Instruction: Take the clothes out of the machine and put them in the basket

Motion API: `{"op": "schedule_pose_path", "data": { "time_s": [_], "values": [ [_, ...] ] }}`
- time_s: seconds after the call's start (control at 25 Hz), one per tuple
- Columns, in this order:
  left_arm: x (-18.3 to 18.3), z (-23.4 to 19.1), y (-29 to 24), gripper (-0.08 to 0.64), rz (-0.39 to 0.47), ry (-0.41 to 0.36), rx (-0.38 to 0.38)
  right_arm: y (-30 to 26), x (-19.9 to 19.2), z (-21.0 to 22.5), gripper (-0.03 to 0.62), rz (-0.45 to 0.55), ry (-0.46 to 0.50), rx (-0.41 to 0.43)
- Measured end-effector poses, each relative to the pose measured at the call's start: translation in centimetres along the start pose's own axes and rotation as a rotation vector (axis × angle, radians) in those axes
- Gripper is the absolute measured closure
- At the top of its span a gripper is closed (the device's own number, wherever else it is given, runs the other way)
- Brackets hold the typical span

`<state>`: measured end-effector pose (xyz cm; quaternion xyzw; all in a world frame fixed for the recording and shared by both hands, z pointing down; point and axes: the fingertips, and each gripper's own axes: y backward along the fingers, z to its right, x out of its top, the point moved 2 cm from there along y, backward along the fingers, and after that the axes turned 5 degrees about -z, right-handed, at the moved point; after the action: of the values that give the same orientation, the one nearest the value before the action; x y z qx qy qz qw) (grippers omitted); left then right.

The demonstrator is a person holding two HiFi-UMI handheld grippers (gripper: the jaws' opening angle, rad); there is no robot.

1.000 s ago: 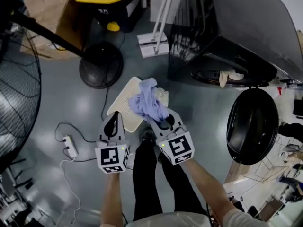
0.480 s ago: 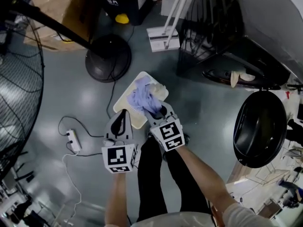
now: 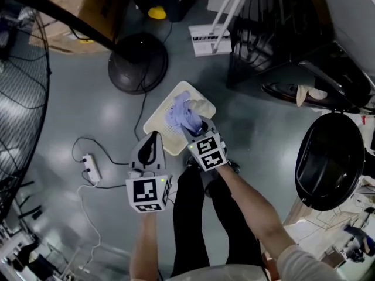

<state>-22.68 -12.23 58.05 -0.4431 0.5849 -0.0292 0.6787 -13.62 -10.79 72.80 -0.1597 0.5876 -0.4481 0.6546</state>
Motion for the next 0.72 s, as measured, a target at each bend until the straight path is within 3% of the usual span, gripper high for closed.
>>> {"op": "schedule_pose_path", "data": {
  "time_s": [0.12, 0.16, 0.6, 0.72],
  "values": [
    [-0.7, -0.4, 0.1, 0.541, -0.006, 0.008, 0.004, -1.2, -1.4, 0.5, 0.263, -0.049, -0.011, -0.019],
    [-0.7, -0.5, 0.2, 0.541, -0.008, 0.009, 0.005, -1.3, -1.6, 0.6, 0.259, -0.054, -0.005, -0.028],
    [-0.4, 0.3, -0.2, 0.541, -0.012, -0.004, -0.019, 0.5, 0.5, 0.8, 0.271, 0.028, -0.032, -0.073],
    [-0.2, 1.2, -0.5, 0.541, -0.014, -0.018, -0.037, 1.7, 0.9, 1.8, 0.352, 0.053, -0.046, -0.11]
  ]
}}
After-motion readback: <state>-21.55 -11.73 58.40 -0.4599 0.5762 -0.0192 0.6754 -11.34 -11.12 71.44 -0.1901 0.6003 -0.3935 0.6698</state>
